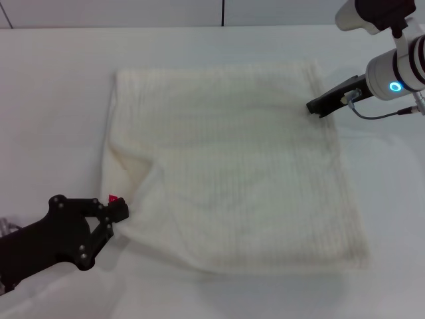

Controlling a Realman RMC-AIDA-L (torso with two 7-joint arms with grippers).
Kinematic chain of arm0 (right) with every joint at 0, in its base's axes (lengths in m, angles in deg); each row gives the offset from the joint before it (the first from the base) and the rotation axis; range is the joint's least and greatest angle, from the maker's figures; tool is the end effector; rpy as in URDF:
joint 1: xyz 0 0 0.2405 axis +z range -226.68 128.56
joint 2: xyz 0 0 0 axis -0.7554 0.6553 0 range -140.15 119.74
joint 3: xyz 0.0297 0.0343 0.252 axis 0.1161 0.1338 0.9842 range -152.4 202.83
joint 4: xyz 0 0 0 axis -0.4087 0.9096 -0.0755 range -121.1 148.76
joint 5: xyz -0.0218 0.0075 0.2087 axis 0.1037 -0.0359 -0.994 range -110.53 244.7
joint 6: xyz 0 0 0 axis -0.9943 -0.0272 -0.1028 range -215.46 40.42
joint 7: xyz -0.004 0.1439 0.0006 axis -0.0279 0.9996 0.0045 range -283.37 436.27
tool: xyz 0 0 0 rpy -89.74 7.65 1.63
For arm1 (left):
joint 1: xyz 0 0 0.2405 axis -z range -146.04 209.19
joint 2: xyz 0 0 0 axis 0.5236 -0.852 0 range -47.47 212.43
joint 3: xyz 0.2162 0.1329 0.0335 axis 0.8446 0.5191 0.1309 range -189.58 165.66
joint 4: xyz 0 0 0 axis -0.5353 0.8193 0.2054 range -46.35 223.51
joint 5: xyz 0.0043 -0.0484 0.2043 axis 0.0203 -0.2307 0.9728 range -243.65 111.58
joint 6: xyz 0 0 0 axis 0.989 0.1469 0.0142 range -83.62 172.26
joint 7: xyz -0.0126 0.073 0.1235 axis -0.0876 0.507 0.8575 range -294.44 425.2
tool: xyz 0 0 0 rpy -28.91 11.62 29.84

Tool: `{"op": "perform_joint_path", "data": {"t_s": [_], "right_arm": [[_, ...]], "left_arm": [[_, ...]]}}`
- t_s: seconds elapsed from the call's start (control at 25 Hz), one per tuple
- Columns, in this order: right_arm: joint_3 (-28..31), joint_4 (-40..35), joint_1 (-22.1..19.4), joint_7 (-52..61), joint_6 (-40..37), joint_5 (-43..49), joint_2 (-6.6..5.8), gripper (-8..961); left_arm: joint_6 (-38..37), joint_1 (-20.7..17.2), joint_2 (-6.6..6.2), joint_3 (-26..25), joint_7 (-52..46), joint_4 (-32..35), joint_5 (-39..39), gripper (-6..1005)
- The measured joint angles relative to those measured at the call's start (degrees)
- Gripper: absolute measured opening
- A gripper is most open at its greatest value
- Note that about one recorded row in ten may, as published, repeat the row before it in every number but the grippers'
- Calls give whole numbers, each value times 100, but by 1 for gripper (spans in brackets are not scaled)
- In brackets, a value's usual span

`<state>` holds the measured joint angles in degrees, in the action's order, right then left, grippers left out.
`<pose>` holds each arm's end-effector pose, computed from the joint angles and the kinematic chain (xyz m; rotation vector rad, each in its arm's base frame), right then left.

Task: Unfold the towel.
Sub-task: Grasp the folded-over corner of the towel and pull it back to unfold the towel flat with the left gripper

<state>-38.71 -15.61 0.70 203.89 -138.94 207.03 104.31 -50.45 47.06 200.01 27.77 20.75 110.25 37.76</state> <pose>0.2460 0.4406 -0.0218 -2.3969 0.9775 -0.1951 -0.3256 0.2289 -0.0195 -2.5581 -0.3898 -0.8593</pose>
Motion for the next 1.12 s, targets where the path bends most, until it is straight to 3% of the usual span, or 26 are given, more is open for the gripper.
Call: {"op": "perform_joint_path", "data": {"t_s": [0.32, 0.68, 1.12], "right_arm": [[4, 0, 4, 0, 5, 0, 0, 0], [3, -7, 8, 0, 14, -28, 0, -1], [54, -9, 9, 2, 55, -29, 1, 0]], "left_arm": [[-6, -249, 40, -499, 802, -421, -1, 43], [-68, -360, 45, -498, 843, -507, 6, 46], [-225, -602, 15, -510, 843, -521, 23, 305]]}}
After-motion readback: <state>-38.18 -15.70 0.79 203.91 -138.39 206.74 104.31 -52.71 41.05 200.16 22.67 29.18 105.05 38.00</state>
